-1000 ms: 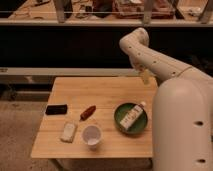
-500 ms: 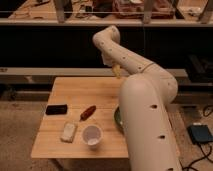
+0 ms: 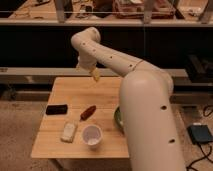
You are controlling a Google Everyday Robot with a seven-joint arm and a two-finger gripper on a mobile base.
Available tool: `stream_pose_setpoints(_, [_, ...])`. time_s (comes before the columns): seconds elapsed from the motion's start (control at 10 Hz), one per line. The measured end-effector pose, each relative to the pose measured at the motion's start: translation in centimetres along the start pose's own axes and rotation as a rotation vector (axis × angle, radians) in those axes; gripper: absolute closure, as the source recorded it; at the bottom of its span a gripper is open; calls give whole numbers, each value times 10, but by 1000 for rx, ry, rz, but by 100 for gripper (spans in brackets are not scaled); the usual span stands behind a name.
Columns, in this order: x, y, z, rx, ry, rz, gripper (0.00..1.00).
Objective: Move the arm in a circular motion
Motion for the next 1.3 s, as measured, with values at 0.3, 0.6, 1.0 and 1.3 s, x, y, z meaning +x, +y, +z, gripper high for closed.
stream_pose_setpoints(0.3, [-95, 46, -41, -59, -13, -187, 20])
stream_pose_setpoints(0.6, [-173, 113, -56, -126, -98, -182, 20])
stream_pose_setpoints(1.0, [-155, 207, -101, -148, -33, 72, 20])
stream_pose_setpoints(1.3, [-117, 292, -134, -174, 63, 320, 20])
